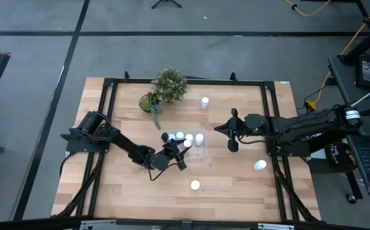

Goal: Pick and place pill bottles into a basket
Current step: Put the pill bottle into the bin

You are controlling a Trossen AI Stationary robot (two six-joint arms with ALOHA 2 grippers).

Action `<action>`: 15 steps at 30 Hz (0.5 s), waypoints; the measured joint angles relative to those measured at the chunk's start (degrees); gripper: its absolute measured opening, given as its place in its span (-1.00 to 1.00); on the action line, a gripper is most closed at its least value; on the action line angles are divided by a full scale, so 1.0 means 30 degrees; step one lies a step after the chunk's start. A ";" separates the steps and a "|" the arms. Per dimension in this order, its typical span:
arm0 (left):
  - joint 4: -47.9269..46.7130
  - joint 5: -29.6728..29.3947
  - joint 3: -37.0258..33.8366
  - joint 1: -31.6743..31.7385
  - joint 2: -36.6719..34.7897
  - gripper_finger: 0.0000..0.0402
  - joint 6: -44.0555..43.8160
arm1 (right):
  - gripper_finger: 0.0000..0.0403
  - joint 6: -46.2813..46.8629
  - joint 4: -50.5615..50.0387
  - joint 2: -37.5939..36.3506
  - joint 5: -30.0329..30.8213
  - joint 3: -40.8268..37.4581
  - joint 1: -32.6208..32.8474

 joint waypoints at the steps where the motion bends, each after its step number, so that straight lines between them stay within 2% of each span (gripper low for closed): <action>1: 0.0007 0.0165 0.0000 0.0008 0.0000 -0.23 0.0000 | -0.94 0.0000 0.0000 0.0000 0.0000 0.0000 0.0000; 10: 0.0170 0.1016 0.0000 0.0147 -0.0007 -0.23 0.0457 | -0.94 -0.0007 0.0000 0.0000 0.0000 0.0000 0.0000; 15: 0.1238 0.2279 0.0000 0.0147 0.0024 -0.23 0.1587 | -0.94 -0.0015 0.0006 0.0000 0.0000 0.0000 0.0000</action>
